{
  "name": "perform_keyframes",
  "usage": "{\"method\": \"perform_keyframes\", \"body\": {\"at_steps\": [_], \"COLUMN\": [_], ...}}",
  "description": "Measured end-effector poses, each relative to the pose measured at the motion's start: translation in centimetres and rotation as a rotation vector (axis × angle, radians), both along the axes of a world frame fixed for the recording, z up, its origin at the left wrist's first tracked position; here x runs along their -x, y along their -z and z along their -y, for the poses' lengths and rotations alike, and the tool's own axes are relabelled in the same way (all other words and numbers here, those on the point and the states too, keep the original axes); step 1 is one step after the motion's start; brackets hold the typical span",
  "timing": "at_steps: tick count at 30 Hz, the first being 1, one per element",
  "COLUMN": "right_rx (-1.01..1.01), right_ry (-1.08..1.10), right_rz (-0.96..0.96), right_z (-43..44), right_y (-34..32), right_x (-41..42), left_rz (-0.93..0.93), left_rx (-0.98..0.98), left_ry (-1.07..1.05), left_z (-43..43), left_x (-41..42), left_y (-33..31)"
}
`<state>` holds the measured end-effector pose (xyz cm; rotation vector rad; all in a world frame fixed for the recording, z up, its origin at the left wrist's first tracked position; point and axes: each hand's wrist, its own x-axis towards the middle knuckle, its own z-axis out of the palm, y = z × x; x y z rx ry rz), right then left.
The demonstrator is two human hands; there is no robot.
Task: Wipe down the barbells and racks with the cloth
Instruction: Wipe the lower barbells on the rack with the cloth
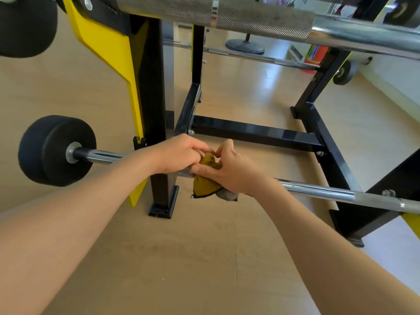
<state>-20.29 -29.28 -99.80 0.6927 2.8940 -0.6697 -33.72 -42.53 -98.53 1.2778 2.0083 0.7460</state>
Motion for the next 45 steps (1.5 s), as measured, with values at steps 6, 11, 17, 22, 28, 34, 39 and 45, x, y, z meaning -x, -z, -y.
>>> {"method": "perform_keyframes", "body": {"at_steps": [6, 11, 17, 22, 28, 34, 39, 45], "right_rx": [0.149, 0.142, 0.616, 0.987, 1.412, 0.241, 0.237, 0.512], "right_ry": [-0.108, -0.132, 0.478, 0.657, 0.787, 0.646, 0.525, 0.225], "right_rz": [-0.057, -0.249, -0.781, -0.75, -0.72, -0.606, -0.687, -0.425], "right_z": [-1.7, -1.4, -2.7, -2.4, -3.0, -2.9, -2.5, -3.6], "right_y": [-1.3, -0.7, -1.4, -2.4, -3.5, -3.6, -4.0, -5.0], "right_x": [-3.6, -4.9, -4.6, -3.8, -4.5, -4.9, -4.5, -6.2], "left_rz": [-0.071, -0.088, 0.099, 0.468, 0.716, -0.541, -0.43, -0.295], "left_rx": [-0.087, -0.173, -0.357, -0.213, -0.217, -0.215, -0.268, -0.037], "left_ry": [0.056, -0.11, -0.374, -0.437, -0.532, -0.433, -0.358, -0.028], "left_z": [-1.1, -2.0, -2.1, -2.2, -2.5, -3.3, -3.1, -1.4], "left_x": [-0.2, -0.9, -1.3, -1.9, -2.4, -2.2, -1.9, -1.7], "left_y": [0.2, 0.7, -0.9, -3.0, -4.9, -3.5, -4.7, -7.1]}}
